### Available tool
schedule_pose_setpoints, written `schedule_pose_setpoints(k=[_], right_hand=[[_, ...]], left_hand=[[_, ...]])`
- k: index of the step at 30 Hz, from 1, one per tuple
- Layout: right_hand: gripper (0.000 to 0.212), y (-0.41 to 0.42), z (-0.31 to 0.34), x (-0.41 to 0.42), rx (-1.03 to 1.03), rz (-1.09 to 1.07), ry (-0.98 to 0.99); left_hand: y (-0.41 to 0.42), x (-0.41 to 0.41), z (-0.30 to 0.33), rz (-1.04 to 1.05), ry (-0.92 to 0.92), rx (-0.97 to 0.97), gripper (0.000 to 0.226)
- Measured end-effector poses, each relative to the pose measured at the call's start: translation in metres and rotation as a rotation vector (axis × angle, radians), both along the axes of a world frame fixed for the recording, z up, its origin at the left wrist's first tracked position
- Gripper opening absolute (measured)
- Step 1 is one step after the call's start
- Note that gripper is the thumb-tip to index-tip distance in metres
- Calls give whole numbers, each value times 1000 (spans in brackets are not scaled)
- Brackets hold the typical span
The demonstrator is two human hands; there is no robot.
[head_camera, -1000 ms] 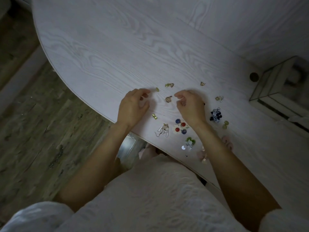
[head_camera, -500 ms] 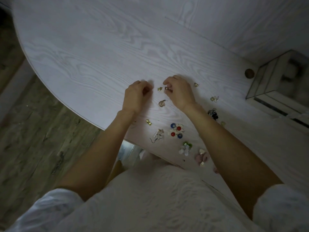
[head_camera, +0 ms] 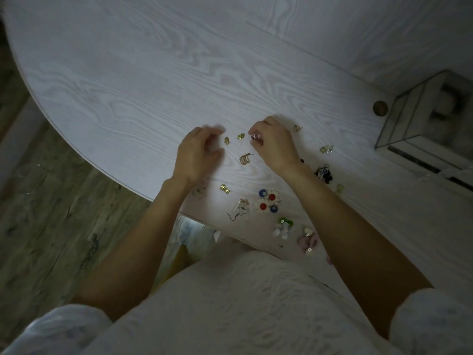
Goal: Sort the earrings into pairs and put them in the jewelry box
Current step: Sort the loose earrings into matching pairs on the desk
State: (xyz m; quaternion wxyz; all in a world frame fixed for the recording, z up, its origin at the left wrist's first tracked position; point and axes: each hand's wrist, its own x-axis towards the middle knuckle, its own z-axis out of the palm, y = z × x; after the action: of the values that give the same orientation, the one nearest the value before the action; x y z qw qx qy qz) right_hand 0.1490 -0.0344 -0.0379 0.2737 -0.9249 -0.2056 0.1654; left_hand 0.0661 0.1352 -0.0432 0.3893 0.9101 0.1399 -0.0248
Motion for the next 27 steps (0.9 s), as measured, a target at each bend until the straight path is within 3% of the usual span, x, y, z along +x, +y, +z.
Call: schedule_pose_setpoints(k=[4, 8, 15, 20, 27], right_hand=[[15, 0, -4, -5, 8, -24, -34], [20, -2, -6, -13, 33, -19, -72], [27, -34, 15, 0, 128, -200, -128], [31, -76, 10, 25, -20, -270, -89], [17, -73, 5, 34, -78, -196, -102]], left_hand=[[-9, 11, -5, -79, -29, 62, 36], [-23, 25, -8, -140, -54, 257, 33], [-35, 41, -5, -187, -133, 347, 33], [-47, 60, -1, -309, -176, 526, 16], [-77, 100, 3, -375, -71, 418, 18]])
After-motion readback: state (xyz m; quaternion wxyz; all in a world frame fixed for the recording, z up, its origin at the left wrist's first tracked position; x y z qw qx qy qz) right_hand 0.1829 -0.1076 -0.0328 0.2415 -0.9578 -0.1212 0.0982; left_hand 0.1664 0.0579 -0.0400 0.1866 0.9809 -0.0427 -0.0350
